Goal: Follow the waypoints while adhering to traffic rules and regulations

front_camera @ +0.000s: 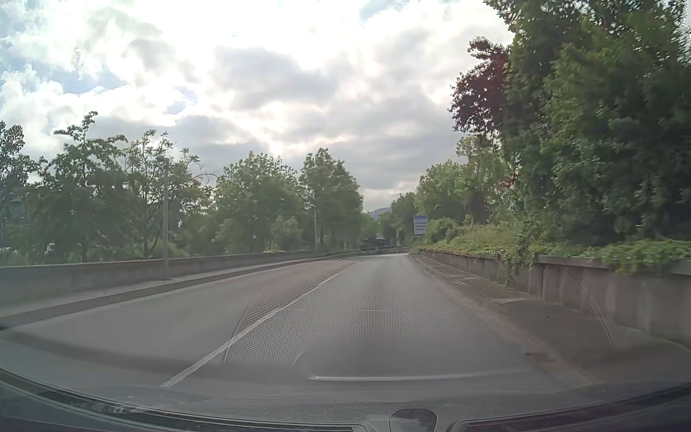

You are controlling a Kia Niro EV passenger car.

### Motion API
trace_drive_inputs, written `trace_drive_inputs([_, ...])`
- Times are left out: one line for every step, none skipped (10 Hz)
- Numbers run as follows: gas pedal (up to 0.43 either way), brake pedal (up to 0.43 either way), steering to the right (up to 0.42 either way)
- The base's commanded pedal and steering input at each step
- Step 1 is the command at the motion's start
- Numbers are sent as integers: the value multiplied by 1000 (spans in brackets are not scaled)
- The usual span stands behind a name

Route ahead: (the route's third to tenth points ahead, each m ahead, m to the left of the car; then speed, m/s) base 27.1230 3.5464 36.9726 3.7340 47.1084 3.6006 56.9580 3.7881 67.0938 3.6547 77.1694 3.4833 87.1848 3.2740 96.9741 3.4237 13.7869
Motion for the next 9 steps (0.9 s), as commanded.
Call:
trace_drive_inputs([177,0,6])
trace_drive_inputs([177,0,6])
trace_drive_inputs([177,0,6])
trace_drive_inputs([177,0,6])
trace_drive_inputs([177,0,6])
trace_drive_inputs([177,0,5])
trace_drive_inputs([177,0,5])
trace_drive_inputs([177,0,5])
trace_drive_inputs([177,0,5])
